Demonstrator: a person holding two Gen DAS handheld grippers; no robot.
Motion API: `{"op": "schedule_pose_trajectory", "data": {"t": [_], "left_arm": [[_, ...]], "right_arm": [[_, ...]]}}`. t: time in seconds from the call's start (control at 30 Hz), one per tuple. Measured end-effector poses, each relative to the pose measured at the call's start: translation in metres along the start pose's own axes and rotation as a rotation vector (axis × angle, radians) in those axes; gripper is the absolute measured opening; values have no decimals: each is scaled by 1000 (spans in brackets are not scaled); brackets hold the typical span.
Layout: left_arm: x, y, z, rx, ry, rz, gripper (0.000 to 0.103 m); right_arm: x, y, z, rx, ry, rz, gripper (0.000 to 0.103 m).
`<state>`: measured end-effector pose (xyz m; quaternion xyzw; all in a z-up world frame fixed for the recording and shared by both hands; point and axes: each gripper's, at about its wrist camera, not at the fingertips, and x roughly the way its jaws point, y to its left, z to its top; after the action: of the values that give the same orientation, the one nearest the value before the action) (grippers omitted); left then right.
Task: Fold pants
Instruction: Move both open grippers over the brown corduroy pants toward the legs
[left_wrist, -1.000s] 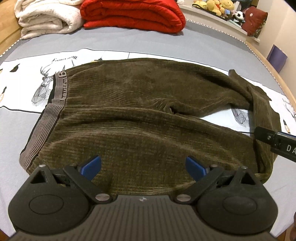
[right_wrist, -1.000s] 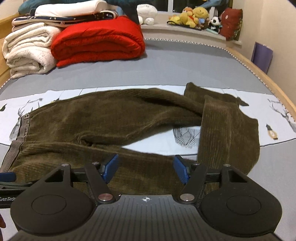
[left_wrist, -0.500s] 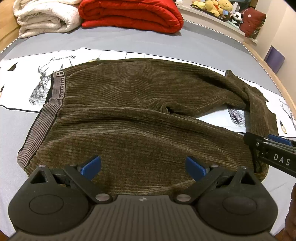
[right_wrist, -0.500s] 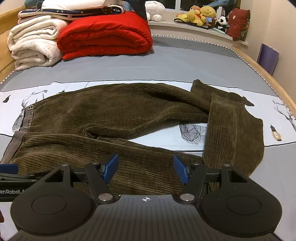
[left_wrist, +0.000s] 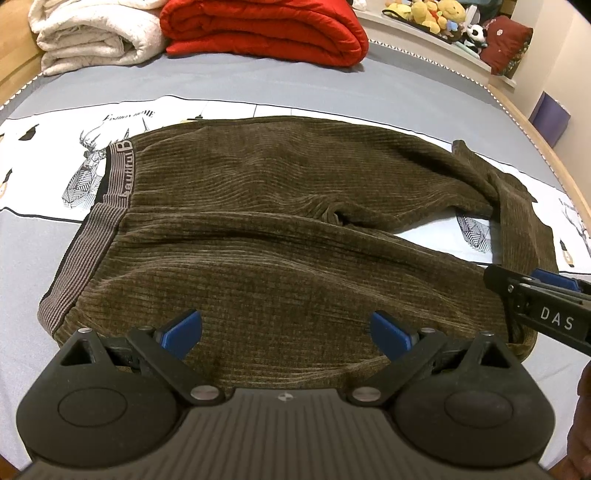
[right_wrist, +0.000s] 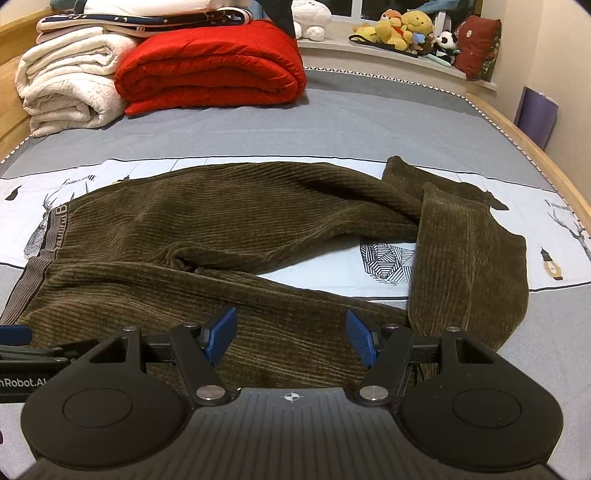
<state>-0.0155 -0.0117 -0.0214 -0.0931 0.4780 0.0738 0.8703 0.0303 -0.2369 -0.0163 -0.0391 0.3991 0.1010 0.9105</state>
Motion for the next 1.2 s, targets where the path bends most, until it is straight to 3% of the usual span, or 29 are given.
{"op": "schedule_pose_trajectory", "data": {"t": [1.2], "left_arm": [[2, 1, -1, -4, 9, -5, 99]], "right_arm": [[3, 3, -1, 0, -1, 1, 67]]}}
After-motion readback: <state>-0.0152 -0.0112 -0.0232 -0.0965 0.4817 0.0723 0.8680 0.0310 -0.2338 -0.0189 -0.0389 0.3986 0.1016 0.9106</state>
